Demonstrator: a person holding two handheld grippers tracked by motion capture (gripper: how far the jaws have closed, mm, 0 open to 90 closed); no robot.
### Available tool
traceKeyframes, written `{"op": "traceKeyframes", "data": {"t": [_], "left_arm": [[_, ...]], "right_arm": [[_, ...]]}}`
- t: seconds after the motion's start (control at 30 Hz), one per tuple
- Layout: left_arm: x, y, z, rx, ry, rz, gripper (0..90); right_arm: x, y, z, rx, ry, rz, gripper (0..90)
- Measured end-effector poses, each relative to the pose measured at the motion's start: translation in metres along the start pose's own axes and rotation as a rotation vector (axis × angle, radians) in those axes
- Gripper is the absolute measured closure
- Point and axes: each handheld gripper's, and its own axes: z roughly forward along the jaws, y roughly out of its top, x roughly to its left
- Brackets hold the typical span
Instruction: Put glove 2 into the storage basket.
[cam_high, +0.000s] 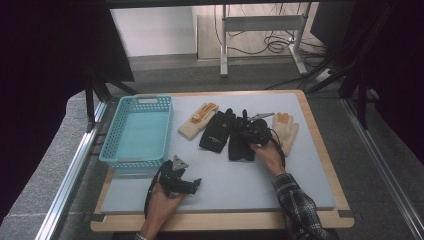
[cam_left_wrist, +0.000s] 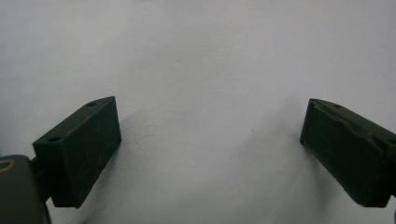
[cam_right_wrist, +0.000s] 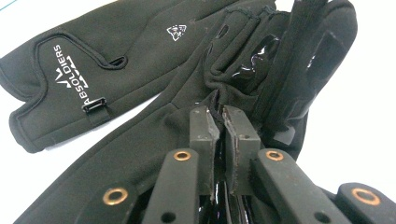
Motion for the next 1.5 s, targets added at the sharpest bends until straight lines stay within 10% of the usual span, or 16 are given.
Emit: {"op": "traceKeyframes", "data": {"t": [0.43,0.83,1.23,1.5], "left_arm": [[0.000,0.000,0.000,0.001,0.000,0.000,5.5],[0.000,0.000,0.000,-0.001,0.002,-0.001,5.5],[0.000,0.000,0.000,0.000,0.000,0.000,5.6],[0.000,0.000,0.000,-0.001,0.002,-0.004,5.5]], "right_arm": [[0.014,0.009,-0.050,-0.066,0.020,-0.002,82.7],[0.074,-0.013,-0.109,-0.097,0.093,-0.057,82.2],[0.096,-0.073,-0.077,-0.001,0.098,-0.044,81.0],[0.089,-0.060,-0.084,-0.049,0.065,-0.068,60.0]]}}
